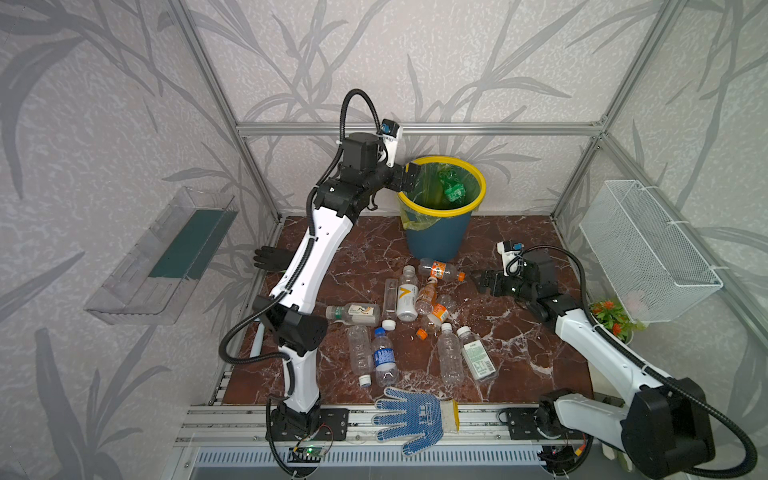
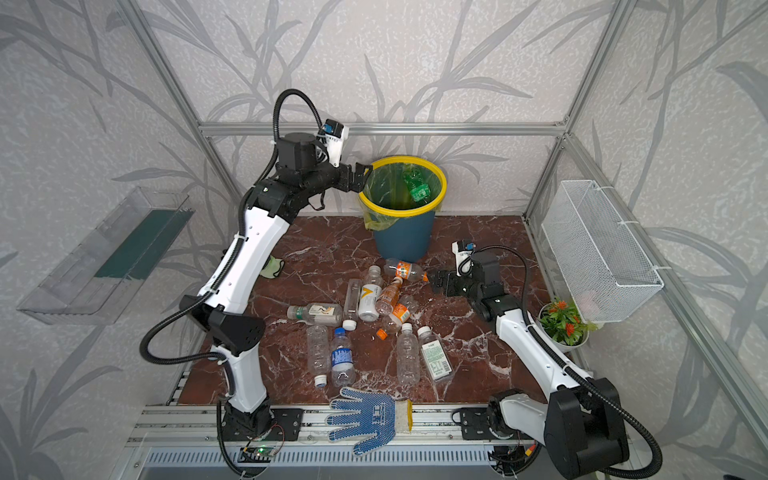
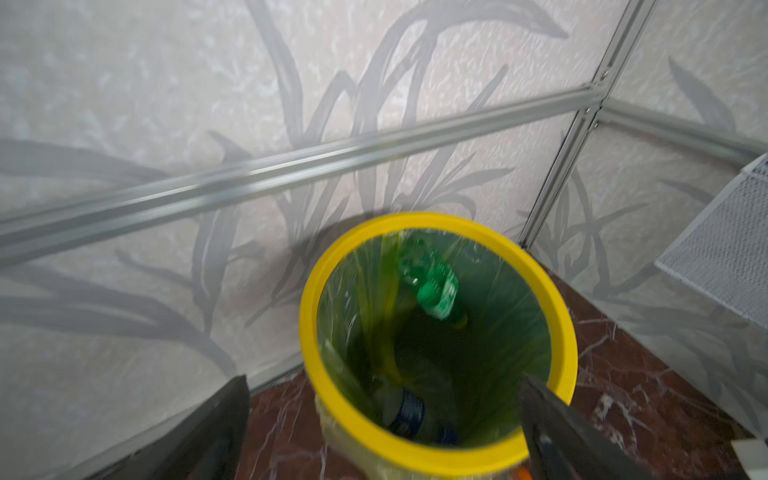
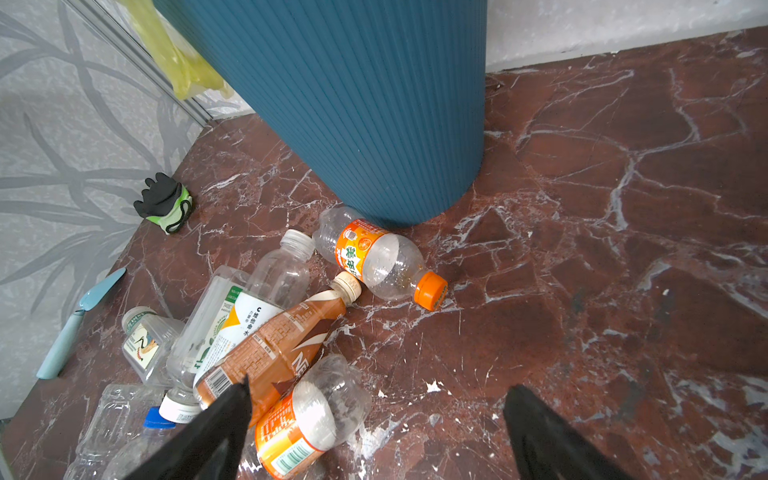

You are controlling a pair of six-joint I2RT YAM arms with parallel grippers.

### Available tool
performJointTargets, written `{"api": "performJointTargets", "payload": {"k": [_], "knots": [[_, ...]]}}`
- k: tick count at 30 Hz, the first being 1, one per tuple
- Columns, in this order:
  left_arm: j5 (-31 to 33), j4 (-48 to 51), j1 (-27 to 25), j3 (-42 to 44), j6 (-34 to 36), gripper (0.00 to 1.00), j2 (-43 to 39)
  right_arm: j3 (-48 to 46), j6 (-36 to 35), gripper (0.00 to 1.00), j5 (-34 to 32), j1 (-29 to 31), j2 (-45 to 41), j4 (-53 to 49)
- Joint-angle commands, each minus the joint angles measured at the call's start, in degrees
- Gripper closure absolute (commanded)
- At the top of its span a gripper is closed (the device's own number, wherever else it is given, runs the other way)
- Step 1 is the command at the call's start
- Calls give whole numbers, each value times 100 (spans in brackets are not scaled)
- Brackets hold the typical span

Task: Throw the plastic bottles in the bin
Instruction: 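Lift the green bottle with the left gripper and drop it into the bin, then withdraw the left arm while the right gripper grasps the white-capped bottle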

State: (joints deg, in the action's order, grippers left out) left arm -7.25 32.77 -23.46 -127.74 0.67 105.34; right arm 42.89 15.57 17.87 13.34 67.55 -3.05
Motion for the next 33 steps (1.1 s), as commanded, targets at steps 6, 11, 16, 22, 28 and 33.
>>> {"api": "performJointTargets", "payload": {"k": [6, 11, 16, 22, 28, 33], "knots": [[1549, -1822, 583, 3787, -319, 1, -2813, 261, -168, 5, -600, 428, -7, -1251], [1561, -2057, 1087, 5529, -344, 1, -3687, 337, -399, 6, -463, 511, 39, -1612], [1630, -1975, 1221, 6353, -115, 1, -3964, 635, -716, 7, -545, 680, 250, -2311], [1322, -2092, 1221, 6769, -268, 2, -3902, 847, -693, 9, -828, 1133, 108, -3559], [916, -1897, 1222, 6685, -491, 4, -3755, 320, 37, 4, -1015, 1655, -555, -4405], [818, -1898, 1221, 6684, -555, 4, -3715, 133, 854, 1, -1484, 2305, -708, -4421]]}}
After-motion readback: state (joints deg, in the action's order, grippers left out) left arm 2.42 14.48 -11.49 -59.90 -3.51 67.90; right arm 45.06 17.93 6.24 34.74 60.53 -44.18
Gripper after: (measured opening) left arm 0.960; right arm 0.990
